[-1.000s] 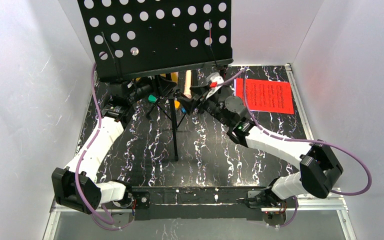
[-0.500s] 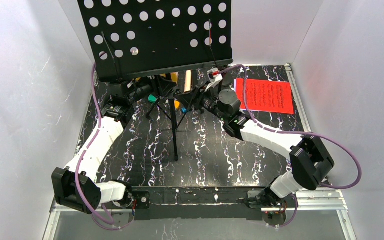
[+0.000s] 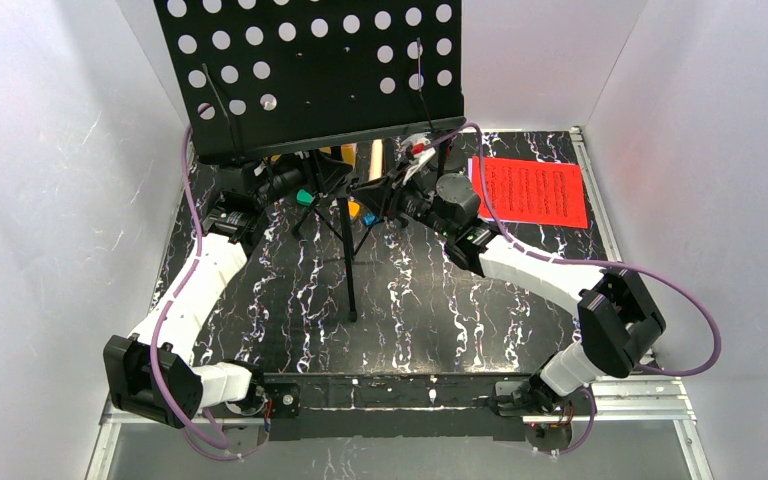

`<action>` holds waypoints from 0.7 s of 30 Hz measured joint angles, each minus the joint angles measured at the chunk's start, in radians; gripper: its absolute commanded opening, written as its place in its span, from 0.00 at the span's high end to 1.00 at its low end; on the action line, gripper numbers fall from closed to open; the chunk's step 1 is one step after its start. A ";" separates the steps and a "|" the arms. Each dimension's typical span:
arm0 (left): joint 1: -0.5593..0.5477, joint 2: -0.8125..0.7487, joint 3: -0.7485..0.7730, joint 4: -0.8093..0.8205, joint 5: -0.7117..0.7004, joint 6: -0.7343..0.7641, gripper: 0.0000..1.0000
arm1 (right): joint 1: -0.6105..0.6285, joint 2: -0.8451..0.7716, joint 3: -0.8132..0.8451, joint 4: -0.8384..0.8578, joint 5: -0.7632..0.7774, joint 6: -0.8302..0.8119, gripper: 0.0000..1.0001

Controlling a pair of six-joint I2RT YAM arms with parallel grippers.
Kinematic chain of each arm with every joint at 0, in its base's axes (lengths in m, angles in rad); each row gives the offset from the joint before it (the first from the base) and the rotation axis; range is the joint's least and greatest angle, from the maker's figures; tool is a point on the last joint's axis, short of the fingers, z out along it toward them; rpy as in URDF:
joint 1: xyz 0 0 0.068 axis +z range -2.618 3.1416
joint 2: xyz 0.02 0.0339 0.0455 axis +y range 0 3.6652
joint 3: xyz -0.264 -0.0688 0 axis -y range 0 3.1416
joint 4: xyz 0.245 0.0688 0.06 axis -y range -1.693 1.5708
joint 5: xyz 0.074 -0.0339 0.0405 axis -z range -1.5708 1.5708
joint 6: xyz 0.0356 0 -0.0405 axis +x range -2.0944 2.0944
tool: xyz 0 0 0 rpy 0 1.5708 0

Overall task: Pack up the instrument practice props
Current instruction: Unscrew the knob on the music stand.

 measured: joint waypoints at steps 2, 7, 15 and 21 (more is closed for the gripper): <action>0.000 0.000 0.000 0.000 0.000 0.000 1.00 | 0.000 0.000 0.004 -0.002 -0.019 -0.099 0.87; 0.000 0.000 0.000 0.000 0.000 0.000 1.00 | 0.016 -0.006 0.015 -0.024 -0.061 -0.469 0.90; 0.001 0.000 0.000 0.000 0.001 -0.001 1.00 | 0.122 -0.021 -0.020 -0.025 0.069 -1.262 0.92; 0.001 0.000 0.000 0.000 0.007 -0.001 1.00 | 0.172 0.001 -0.103 0.122 0.168 -1.662 0.86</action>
